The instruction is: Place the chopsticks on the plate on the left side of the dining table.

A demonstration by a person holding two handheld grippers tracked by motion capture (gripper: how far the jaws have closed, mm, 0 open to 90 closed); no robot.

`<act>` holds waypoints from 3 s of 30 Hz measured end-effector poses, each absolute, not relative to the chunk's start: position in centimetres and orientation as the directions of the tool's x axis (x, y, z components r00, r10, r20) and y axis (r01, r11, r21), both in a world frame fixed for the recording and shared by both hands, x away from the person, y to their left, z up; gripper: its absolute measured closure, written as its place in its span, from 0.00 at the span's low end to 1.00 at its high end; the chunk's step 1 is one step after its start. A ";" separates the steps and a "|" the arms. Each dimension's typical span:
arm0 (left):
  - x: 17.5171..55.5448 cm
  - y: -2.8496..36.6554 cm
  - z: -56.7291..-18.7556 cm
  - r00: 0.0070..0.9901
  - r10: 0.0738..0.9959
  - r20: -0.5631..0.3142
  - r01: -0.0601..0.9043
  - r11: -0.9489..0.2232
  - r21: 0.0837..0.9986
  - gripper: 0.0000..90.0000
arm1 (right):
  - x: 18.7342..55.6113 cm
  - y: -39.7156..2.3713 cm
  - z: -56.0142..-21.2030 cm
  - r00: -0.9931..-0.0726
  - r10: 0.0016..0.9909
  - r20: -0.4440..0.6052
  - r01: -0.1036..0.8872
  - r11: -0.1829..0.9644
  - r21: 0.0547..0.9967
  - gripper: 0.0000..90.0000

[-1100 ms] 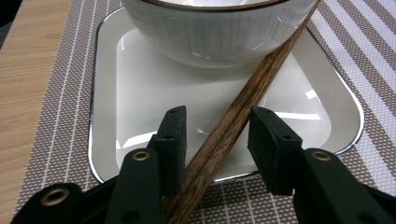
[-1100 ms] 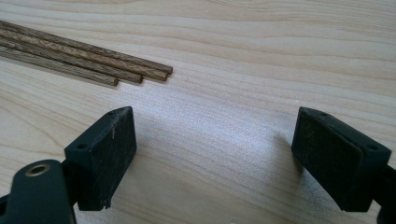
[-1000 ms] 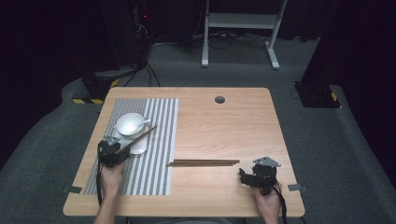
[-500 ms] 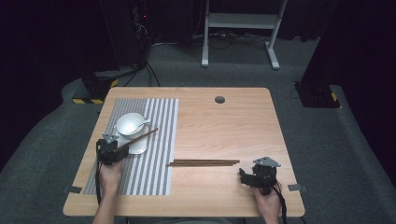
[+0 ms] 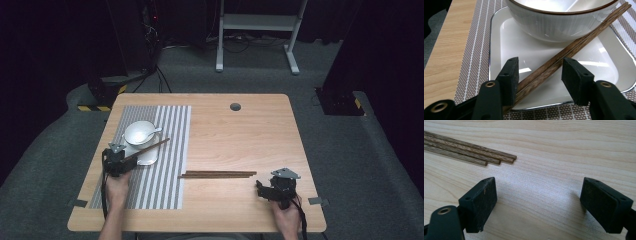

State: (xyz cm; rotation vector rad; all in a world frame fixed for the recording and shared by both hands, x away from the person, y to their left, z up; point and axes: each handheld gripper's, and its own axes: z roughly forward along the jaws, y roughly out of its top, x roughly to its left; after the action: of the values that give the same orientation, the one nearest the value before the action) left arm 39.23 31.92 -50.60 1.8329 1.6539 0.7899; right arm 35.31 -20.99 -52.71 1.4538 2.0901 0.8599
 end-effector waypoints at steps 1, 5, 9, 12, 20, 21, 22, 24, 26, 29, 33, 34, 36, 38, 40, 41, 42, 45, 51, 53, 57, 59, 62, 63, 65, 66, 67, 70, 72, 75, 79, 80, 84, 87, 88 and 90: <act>39.2 31.9 -50.6 0.071 0.995 0.066 0.677 -0.096 0.730 0.53 | 35.3 -21.0 -52.7 -0.343 0.939 -0.013 0.659 0.250 0.710 0.15; 39.2 32.2 -50.7 0.063 0.996 0.069 0.679 -0.094 0.728 0.53 | 35.3 -21.0 -52.7 -0.343 0.939 -0.013 0.658 0.250 0.710 0.15; 39.2 32.4 -50.7 0.063 0.996 0.066 0.678 -0.091 0.730 0.53 | 35.3 -21.0 -52.7 -0.343 0.939 -0.013 0.658 0.250 0.710 0.15; 39.2 32.5 -50.7 0.063 0.996 0.065 0.677 -0.091 0.730 0.53 | 35.3 -21.0 -52.7 -0.343 0.939 -0.012 0.659 0.249 0.710 0.15; 39.5 32.7 -50.6 0.057 0.996 0.074 0.682 -0.093 0.725 0.52 | 35.3 -21.0 -52.7 -0.344 0.939 -0.013 0.659 0.251 0.709 0.15; 39.5 32.7 -50.6 0.055 0.995 0.078 0.683 -0.094 0.724 0.52 | 35.3 -21.0 -52.7 -0.343 0.939 -0.013 0.659 0.251 0.709 0.15; 39.5 32.8 -50.5 0.055 0.995 0.081 0.683 -0.097 0.724 0.52 | 35.3 -21.0 -52.7 -0.344 0.939 -0.014 0.658 0.251 0.709 0.15; 39.6 32.9 -50.5 0.054 0.996 0.074 0.685 -0.091 0.722 0.51 | 35.3 -21.0 -52.7 -0.344 0.939 -0.013 0.658 0.251 0.710 0.15; 39.6 33.0 -50.5 0.053 0.996 0.075 0.687 -0.091 0.721 0.51 | 35.3 -21.0 -52.7 -0.343 0.939 -0.013 0.659 0.251 0.709 0.15; 39.8 33.0 -50.4 0.054 0.995 0.082 0.690 -0.097 0.717 0.51 | 35.3 -21.0 -52.7 -0.344 0.939 -0.013 0.658 0.251 0.710 0.15; 39.9 33.2 -50.4 0.061 0.995 0.081 0.687 -0.100 0.719 0.50 | 35.3 -21.0 -52.7 -0.345 0.939 -0.014 0.658 0.252 0.710 0.15; 39.9 33.2 -50.4 0.058 0.995 0.082 0.688 -0.100 0.719 0.50 | 35.3 -21.0 -52.7 -0.345 0.939 -0.014 0.658 0.252 0.710 0.15; 39.8 33.2 -50.3 0.056 0.994 0.093 0.689 -0.105 0.717 0.51 | 35.3 -21.0 -52.7 -0.345 0.939 -0.014 0.658 0.252 0.710 0.15; 39.7 33.2 -50.3 0.056 0.994 0.092 0.692 -0.105 0.714 0.51 | 35.3 -21.0 -52.7 -0.345 0.938 -0.014 0.658 0.252 0.710 0.15; 39.5 33.3 -50.2 0.057 0.993 0.099 0.692 -0.111 0.714 0.51 | 35.3 -21.0 -52.7 -0.345 0.938 -0.014 0.658 0.252 0.710 0.15; 39.4 33.3 -50.2 0.055 0.993 0.104 0.690 -0.113 0.715 0.51 | 35.3 -21.0 -52.7 -0.345 0.939 -0.013 0.658 0.252 0.710 0.15; 39.4 33.3 -50.2 0.052 0.993 0.108 0.691 -0.114 0.714 0.51 | 35.3 -21.0 -52.7 -0.345 0.938 -0.013 0.658 0.252 0.710 0.15; 39.5 33.6 -50.3 0.046 0.993 0.107 0.694 -0.109 0.711 0.51 | 35.3 -21.0 -52.7 -0.345 0.938 -0.013 0.658 0.252 0.710 0.15; 39.8 33.9 -50.1 0.039 0.993 0.107 0.694 -0.104 0.713 0.50 | 35.3 -21.0 -52.7 -0.345 0.938 -0.014 0.658 0.252 0.710 0.15; 39.8 34.0 -50.1 0.036 0.994 0.108 0.691 -0.103 0.716 0.50 | 35.3 -21.0 -52.7 -0.345 0.939 -0.013 0.658 0.252 0.710 0.15; 40.0 34.1 -50.1 0.032 0.994 0.109 0.689 -0.101 0.718 0.50 | 35.3 -21.0 -52.7 -0.345 0.938 -0.014 0.658 0.252 0.710 0.15; 40.1 34.1 -50.0 0.029 0.993 0.112 0.690 -0.101 0.716 0.50 | 35.3 -21.0 -52.7 -0.345 0.938 -0.014 0.658 0.252 0.710 0.15; 40.2 34.1 -50.0 0.026 0.993 0.118 0.692 -0.103 0.714 0.50 | 35.3 -21.0 -52.7 -0.345 0.939 -0.014 0.658 0.252 0.710 0.15; 40.3 34.2 -50.0 0.025 0.993 0.119 0.691 -0.103 0.715 0.50 | 35.3 -21.0 -52.7 -0.345 0.939 -0.014 0.658 0.252 0.710 0.15; 40.3 34.3 -50.0 0.020 0.993 0.117 0.692 -0.098 0.715 0.50 | 35.3 -21.0 -52.7 -0.345 0.938 -0.014 0.658 0.252 0.710 0.15; 40.4 34.3 -50.0 0.019 0.993 0.115 0.692 -0.096 0.716 0.50 | 35.3 -21.0 -52.7 -0.345 0.938 -0.014 0.658 0.252 0.710 0.15; 40.4 34.4 -50.0 0.019 0.993 0.115 0.692 -0.096 0.716 0.50 | 35.3 -21.0 -52.7 -0.345 0.938 -0.014 0.658 0.252 0.710 0.15; 40.5 34.4 -49.9 0.017 0.993 0.117 0.690 -0.097 0.717 0.50 | 35.3 -21.0 -52.7 -0.345 0.938 -0.014 0.658 0.252 0.710 0.15; 40.6 34.4 -50.0 0.013 0.993 0.115 0.690 -0.093 0.718 0.50 | 35.3 -21.0 -52.7 -0.345 0.939 -0.014 0.658 0.252 0.710 0.15; 40.7 34.5 -50.0 0.009 0.994 0.110 0.690 -0.086 0.719 0.50 | 35.3 -21.0 -52.7 -0.344 0.939 -0.012 0.659 0.250 0.709 0.15; 40.8 34.6 -50.0 0.008 0.994 0.107 0.689 -0.083 0.720 0.49 | 35.3 -21.0 -52.7 -0.344 0.939 -0.012 0.659 0.251 0.709 0.15; 40.8 34.6 -50.0 0.008 0.994 0.106 0.688 -0.083 0.721 0.49 | 35.3 -21.0 -52.7 -0.344 0.939 -0.013 0.659 0.251 0.709 0.15; 41.0 34.7 -50.0 0.006 0.994 0.107 0.689 -0.082 0.720 0.49 | 35.3 -21.0 -52.7 -0.344 0.939 -0.012 0.659 0.251 0.709 0.15; 41.1 34.7 -50.0 0.005 0.994 0.106 0.690 -0.081 0.719 0.49 | 35.3 -21.0 -52.7 -0.344 0.939 -0.013 0.659 0.251 0.709 0.15; 41.1 34.7 -50.0 0.004 0.995 0.104 0.690 -0.078 0.719 0.49 | 35.3 -21.0 -52.7 -0.344 0.939 -0.013 0.659 0.251 0.709 0.15; 41.1 34.7 -50.0 0.005 0.995 0.104 0.690 -0.079 0.720 0.49 | 35.3 -21.0 -52.7 -0.344 0.939 -0.012 0.659 0.250 0.709 0.15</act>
State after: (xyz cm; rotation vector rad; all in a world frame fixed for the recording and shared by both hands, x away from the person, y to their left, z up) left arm 41.09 34.73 -49.97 1.8160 1.7278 0.8488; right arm 35.31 -21.00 -52.71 1.4537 2.0913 0.8598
